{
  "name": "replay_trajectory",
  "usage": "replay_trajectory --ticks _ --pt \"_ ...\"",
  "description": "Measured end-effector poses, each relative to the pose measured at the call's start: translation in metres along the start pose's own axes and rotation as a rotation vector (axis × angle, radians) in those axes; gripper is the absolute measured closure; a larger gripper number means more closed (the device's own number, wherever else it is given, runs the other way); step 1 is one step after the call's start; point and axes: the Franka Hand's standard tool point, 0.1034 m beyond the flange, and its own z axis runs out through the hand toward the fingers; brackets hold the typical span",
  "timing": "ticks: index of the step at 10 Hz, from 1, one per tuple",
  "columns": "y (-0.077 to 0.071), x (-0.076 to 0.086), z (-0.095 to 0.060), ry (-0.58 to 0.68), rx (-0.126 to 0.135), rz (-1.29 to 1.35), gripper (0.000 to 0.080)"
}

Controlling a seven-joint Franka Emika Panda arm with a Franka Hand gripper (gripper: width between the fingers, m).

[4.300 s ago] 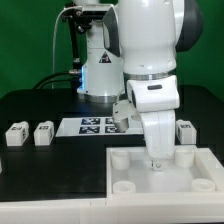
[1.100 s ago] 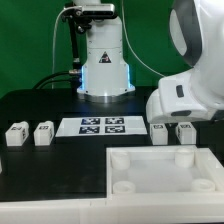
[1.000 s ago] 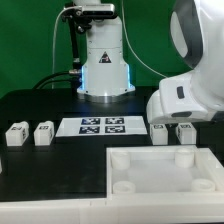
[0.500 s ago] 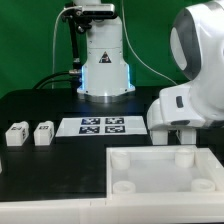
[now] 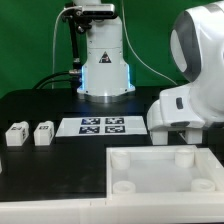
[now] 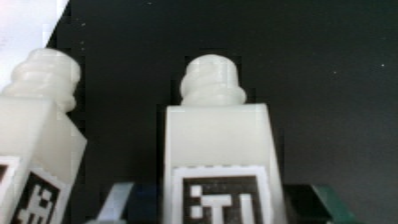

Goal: Assemble one leg

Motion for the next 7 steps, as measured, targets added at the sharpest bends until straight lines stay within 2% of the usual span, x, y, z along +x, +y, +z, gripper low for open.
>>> replay_trajectory --ticks 6,7 --pt "0.002 0.001 -0.003 0.003 0.000 -0.010 0.0514" --pt "0.009 0.001 -0.024 0.032 -0.001 -0.066 0.0514"
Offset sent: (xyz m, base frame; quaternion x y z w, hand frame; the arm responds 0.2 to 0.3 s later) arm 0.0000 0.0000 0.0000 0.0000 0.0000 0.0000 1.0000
